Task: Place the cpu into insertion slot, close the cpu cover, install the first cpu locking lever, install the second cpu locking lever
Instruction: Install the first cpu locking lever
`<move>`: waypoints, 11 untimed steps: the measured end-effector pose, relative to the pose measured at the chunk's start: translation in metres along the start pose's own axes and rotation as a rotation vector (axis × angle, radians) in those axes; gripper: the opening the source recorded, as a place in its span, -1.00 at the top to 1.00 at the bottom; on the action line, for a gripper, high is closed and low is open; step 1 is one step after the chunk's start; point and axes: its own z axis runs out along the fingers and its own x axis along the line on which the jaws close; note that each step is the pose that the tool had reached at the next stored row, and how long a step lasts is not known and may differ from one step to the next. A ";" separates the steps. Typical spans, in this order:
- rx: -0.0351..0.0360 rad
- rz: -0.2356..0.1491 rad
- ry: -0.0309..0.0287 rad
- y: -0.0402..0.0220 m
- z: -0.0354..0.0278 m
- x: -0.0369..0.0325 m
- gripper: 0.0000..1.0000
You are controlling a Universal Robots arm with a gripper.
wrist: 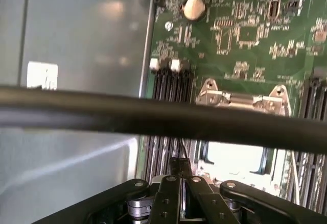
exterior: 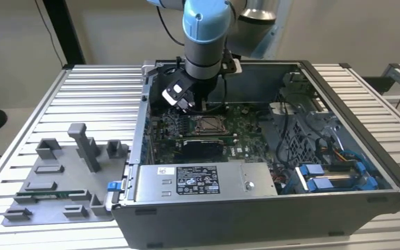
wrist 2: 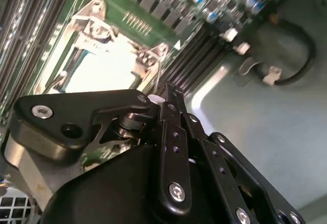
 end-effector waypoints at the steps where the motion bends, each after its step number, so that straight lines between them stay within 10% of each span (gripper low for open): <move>1: -0.0013 0.001 -0.0001 -0.0030 0.0000 0.0006 1.00; 11: -0.0121 0.001 0.0045 -0.0117 0.0023 0.0008 1.00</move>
